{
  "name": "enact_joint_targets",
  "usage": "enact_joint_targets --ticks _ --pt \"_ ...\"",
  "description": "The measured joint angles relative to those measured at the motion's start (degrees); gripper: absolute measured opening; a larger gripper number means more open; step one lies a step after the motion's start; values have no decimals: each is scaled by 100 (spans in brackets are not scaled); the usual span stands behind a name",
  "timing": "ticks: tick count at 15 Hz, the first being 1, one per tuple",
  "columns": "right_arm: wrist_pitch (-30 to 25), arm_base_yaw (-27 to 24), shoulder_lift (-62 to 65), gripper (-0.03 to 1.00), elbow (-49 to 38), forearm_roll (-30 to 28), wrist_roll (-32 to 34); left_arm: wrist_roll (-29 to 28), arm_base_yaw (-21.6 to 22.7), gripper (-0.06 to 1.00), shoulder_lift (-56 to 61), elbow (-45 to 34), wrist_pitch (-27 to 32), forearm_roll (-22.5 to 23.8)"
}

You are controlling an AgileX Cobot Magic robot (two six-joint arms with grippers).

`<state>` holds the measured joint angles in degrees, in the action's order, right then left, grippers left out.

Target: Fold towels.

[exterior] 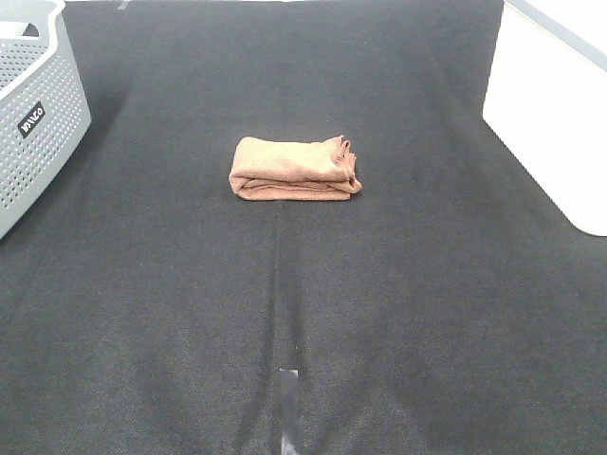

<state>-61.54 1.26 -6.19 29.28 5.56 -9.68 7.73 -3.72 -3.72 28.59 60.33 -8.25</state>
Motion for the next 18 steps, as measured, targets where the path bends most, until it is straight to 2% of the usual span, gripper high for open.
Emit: enact_joint_targets --ticks 1,3,6,18 --pt "0 -40 46 77 0 0 0 0 407 71 0 0 0 0" --pt "6 -46 304 77 0 6 0 0 584 71 80 0 0 0" --pt "6 -46 642 77 0 6 0 0 584 71 395 0 0 0" --pt "6 -46 659 77 0 29 0 6 584 71 401 0 0 0"
